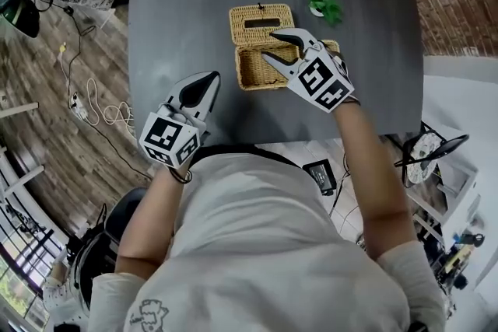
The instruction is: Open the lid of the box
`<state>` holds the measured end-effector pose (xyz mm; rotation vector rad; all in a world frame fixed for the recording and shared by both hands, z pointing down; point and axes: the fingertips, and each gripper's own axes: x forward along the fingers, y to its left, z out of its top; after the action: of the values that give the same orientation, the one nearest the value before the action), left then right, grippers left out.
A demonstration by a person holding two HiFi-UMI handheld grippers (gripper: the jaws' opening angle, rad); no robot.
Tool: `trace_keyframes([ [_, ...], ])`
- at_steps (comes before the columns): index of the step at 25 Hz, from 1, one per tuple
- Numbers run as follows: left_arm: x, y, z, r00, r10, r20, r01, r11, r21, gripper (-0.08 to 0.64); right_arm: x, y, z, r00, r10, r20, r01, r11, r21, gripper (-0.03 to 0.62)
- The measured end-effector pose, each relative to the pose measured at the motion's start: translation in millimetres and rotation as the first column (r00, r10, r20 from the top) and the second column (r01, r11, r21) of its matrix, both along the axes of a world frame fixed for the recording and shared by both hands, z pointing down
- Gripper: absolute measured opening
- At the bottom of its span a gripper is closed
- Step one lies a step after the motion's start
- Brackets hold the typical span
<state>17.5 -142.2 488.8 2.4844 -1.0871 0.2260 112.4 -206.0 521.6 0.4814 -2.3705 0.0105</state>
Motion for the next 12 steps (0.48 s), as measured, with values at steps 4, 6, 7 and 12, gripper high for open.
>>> trace_keyframes([
  [4, 1.5, 16.7, -6.0, 1.0, 0.01, 0.018, -0.01, 1.0, 0.016, 0.011, -0.9, 34.5, -8.0, 0.999, 0.026, 0.033, -0.025, 1.0, -0.013, 0.149],
  [6, 1.7, 24.3, -10.0, 1.0, 0.011, 0.029, -0.011, 1.0, 0.024, 0.011, -2.2, 49.9, -15.0, 0.997, 0.032, 0.064, -0.031, 0.999, -0.017, 0.137],
  [7, 0.9, 27.7, -12.2, 0.999, 0.008, 0.034, -0.009, 1.0, 0.028, 0.011, -3.4, 57.1, -18.4, 0.996, 0.036, 0.081, -0.035, 0.999, -0.021, 0.131],
  [12, 2.4, 46.0, -23.6, 0.999, 0.01, 0.032, -0.011, 0.999, 0.051, 0.011, -9.7, 89.9, -35.1, 0.985, 0.064, 0.161, -0.06, 0.998, -0.032, 0.107],
])
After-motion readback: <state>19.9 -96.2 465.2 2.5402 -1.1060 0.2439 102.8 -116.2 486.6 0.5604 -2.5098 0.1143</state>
